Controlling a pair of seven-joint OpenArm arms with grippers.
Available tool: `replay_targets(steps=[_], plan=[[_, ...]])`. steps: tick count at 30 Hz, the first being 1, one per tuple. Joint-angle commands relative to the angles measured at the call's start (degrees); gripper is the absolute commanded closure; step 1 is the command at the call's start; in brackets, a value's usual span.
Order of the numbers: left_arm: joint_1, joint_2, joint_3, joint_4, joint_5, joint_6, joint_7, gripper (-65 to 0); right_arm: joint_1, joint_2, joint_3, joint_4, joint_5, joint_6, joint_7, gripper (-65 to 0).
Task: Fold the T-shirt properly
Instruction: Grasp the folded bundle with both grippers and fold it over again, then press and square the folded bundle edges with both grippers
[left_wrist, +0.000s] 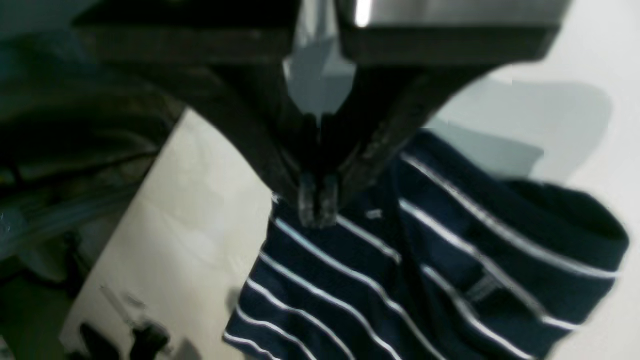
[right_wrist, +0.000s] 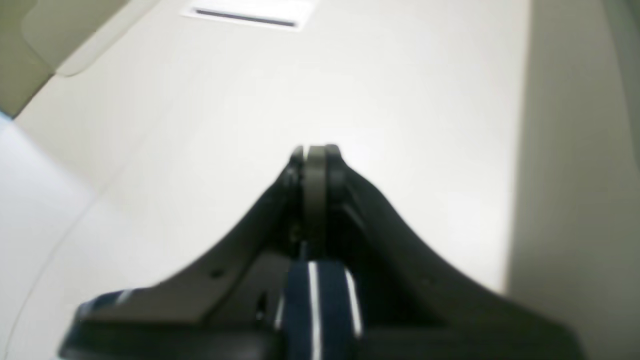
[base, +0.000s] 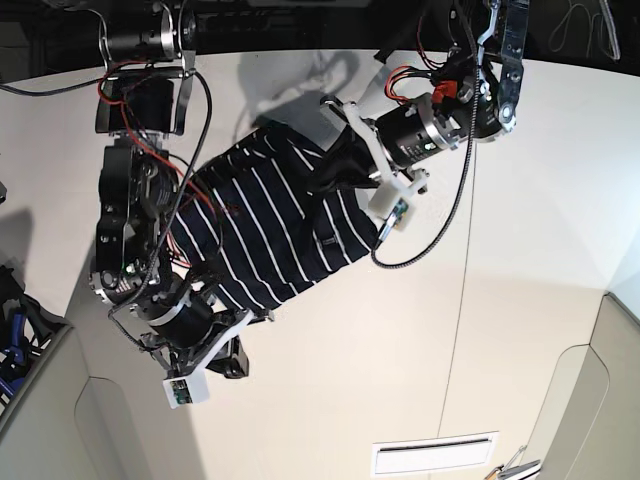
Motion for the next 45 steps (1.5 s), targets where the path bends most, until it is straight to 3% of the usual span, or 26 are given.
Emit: replay_targets(steps=[1, 3, 10, 19, 26, 31, 38, 41, 45], plan=[[-0.31, 0.9, 0.11, -0.9, -1.09, -0.44, -0.72, 0.0, 2.29, -0.13, -0.02, -2.08, 0.74, 1.25, 2.03, 0.0], [-0.76, 1.66, 0.11, -4.57, -1.09, -0.44, -0.76, 0.0, 3.87, -0.13, -0.31, -8.85, 0.74, 3.17, 3.43, 0.0], [-4.02, 1.77, 0.11, -15.56, -1.18, -0.44, -0.98, 0.0, 5.64, 0.7, -0.42, -25.29, 0.74, 5.35, 6.95, 0.0], [-5.38, 1.75, -0.09, -20.2, -1.07, -0.44, -0.98, 0.0, 3.91, 4.48, -0.42, -26.4, 2.36, 5.57, 6.16, 0.0], [-8.76, 1.75, -3.82, -20.2, 2.4, 1.31, -0.07, 0.0, 3.72, 7.37, -0.33, -26.4, 8.52, 5.57, -1.03, 0.0], [-12.72, 1.73, -8.28, -20.2, 2.4, 1.75, 1.29, 0.0, -0.72, 9.22, -0.26, -21.75, 12.44, 5.6, -2.12, 0.0], [-16.44, 1.64, -9.86, -20.31, 2.54, 2.75, 1.2, 0.0, -11.56, 9.03, -0.24, -9.68, 17.05, 5.53, -3.17, 0.0], [-17.46, 1.62, -9.75, -20.31, 3.65, 5.27, 0.52, 0.0, -15.72, 8.68, -0.26, -4.83, 17.42, 5.53, -3.28, 0.0], [-18.99, 1.25, -9.88, -20.17, 4.2, 5.75, 0.79, 0.0, -18.38, 8.07, -0.24, -0.52, 16.35, 5.51, -3.21, 0.0]])
